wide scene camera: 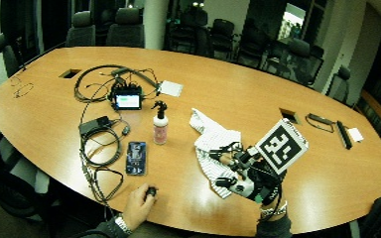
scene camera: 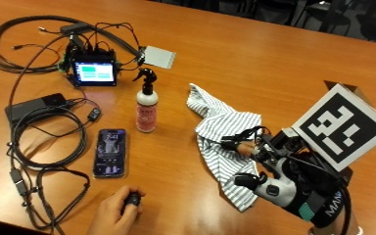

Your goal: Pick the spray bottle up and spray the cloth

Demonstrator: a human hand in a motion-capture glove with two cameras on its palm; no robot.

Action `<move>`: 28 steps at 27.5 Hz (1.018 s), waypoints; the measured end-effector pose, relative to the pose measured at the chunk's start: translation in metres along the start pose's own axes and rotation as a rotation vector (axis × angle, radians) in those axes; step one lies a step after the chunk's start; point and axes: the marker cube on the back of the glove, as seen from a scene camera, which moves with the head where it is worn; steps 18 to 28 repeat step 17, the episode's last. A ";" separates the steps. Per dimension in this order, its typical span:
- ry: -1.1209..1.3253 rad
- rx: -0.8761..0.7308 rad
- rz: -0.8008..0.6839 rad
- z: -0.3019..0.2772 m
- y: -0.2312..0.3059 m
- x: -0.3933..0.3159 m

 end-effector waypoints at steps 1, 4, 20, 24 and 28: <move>0.008 -0.003 0.006 -0.004 -0.001 0.001; 0.026 -0.012 0.012 -0.013 -0.009 0.003; 0.091 -0.087 0.041 -0.019 -0.034 0.011; 0.091 -0.087 0.041 -0.019 -0.034 0.011; 0.091 -0.087 0.041 -0.019 -0.034 0.011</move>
